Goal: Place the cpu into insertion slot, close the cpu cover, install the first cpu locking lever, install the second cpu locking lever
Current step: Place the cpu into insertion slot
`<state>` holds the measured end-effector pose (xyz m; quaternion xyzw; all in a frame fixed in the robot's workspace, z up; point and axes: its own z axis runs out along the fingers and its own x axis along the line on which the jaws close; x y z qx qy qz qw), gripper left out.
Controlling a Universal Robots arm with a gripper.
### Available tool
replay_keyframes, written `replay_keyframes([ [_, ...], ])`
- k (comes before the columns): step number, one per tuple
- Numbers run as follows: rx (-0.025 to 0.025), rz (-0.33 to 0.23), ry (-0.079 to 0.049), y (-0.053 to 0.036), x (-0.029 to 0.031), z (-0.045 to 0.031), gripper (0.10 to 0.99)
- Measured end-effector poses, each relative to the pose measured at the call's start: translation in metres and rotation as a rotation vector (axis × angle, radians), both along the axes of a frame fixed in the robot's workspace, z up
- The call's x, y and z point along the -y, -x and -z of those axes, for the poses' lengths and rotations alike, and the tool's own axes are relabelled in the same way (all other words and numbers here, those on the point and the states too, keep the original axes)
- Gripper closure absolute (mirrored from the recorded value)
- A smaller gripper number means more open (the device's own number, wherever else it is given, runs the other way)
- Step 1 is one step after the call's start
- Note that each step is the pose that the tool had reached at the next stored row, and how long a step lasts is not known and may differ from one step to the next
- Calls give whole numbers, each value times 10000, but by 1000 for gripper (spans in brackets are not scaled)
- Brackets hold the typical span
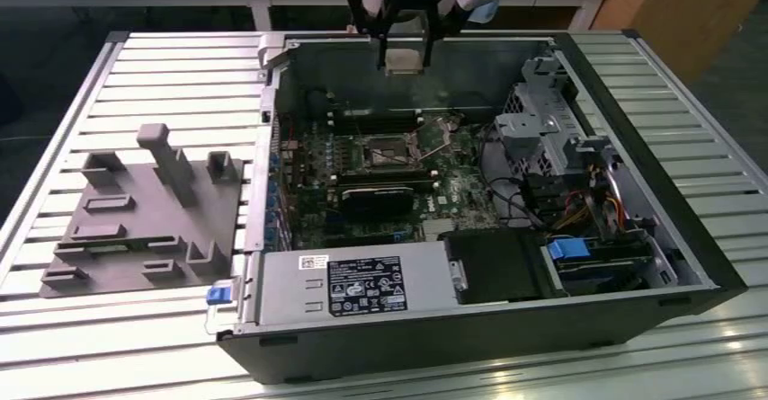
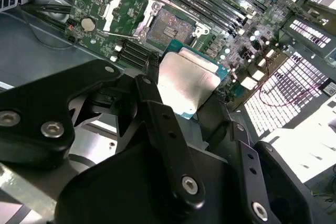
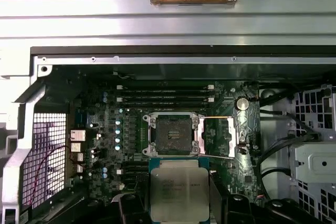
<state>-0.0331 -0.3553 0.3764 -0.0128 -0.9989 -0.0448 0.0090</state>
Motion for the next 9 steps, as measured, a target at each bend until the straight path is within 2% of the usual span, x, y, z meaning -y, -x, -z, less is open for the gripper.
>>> replay_keyframes([
  [5, 11, 0, 4, 2, 0, 50, 545],
  [9, 15, 1, 6, 3, 0, 121, 545],
])
